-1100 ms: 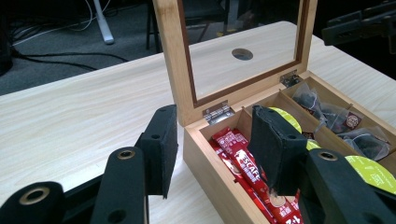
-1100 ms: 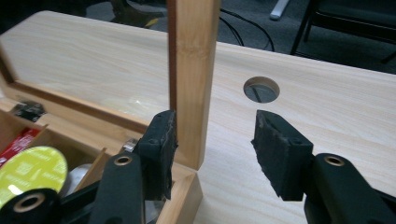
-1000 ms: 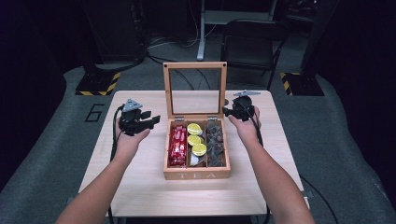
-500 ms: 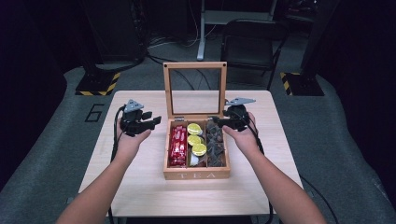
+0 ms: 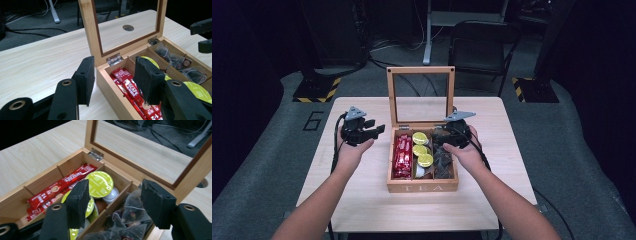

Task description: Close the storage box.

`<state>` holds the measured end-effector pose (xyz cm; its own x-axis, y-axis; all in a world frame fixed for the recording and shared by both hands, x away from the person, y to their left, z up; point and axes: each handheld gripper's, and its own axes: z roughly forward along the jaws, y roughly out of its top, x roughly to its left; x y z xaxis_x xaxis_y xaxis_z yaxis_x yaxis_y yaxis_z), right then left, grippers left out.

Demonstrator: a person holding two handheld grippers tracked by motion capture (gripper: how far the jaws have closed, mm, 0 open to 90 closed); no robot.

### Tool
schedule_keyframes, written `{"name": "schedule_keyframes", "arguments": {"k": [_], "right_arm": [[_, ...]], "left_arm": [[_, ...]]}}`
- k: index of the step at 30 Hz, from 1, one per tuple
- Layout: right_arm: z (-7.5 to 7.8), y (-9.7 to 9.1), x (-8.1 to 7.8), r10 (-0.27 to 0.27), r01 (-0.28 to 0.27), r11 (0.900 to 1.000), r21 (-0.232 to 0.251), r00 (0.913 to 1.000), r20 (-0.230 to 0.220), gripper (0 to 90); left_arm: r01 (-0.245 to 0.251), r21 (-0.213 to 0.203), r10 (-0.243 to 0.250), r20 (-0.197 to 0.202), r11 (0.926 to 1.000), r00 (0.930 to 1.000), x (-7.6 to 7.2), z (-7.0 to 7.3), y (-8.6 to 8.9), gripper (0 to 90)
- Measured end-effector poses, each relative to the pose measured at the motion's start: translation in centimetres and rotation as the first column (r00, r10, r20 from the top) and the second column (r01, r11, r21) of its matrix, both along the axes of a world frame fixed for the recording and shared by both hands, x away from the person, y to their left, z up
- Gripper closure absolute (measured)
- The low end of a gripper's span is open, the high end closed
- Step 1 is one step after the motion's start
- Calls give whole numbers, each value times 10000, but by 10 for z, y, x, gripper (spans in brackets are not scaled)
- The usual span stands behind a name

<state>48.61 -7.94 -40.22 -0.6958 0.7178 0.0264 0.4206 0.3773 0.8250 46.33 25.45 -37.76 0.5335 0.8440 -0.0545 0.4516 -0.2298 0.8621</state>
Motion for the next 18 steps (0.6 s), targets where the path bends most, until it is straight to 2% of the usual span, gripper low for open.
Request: {"name": "schedule_keyframes", "arguments": {"k": [8,12,18], "right_arm": [[-1,3,-6,343,-342,9994,29,9994,-106,370],[-1,6,-11,802,-801,9965,-225,9968,38,371],[-3,11,-15,1124,-1120,9932,-331,9936,91,373]], "left_arm": [[22,-79,-22,-13,10000,10000,-1,1,-2,469],[26,-76,-26,18,10000,10000,-1,1,-3,468],[133,-24,-133,-2,9999,9999,-2,1,-5,465]]}}
